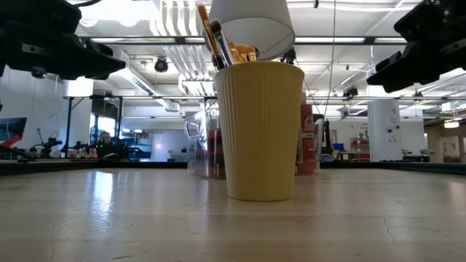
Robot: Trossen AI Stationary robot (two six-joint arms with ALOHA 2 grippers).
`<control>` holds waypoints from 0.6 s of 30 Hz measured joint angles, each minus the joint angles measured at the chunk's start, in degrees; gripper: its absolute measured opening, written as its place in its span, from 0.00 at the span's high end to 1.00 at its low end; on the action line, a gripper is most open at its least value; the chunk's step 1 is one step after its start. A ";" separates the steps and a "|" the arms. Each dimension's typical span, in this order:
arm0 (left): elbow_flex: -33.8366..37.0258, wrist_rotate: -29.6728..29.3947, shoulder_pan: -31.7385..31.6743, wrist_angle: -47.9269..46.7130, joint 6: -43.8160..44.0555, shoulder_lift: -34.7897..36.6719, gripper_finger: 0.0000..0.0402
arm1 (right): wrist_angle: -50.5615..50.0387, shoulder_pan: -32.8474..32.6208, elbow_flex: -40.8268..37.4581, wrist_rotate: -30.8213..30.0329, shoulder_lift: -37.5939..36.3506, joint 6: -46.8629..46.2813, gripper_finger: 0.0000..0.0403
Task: Pick & Place Paint Supplies
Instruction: Return to home position
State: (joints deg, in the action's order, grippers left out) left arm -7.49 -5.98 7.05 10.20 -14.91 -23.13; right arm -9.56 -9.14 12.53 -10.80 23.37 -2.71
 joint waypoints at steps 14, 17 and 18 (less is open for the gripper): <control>6.97 -2.91 -0.04 -0.72 0.39 6.79 0.88 | -1.17 0.30 -7.47 0.34 -14.40 0.90 0.98; 6.91 -2.91 -0.02 -3.14 0.39 6.77 0.88 | -1.26 0.30 -7.79 0.33 -14.77 2.44 0.98; 6.93 -2.91 -0.02 -3.34 0.39 6.77 0.88 | -1.22 0.30 -7.85 0.34 -14.77 3.16 0.98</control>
State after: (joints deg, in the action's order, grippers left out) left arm -0.56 -8.88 7.03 6.87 -14.52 -16.36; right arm -10.78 -8.84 4.68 -10.46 8.60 0.45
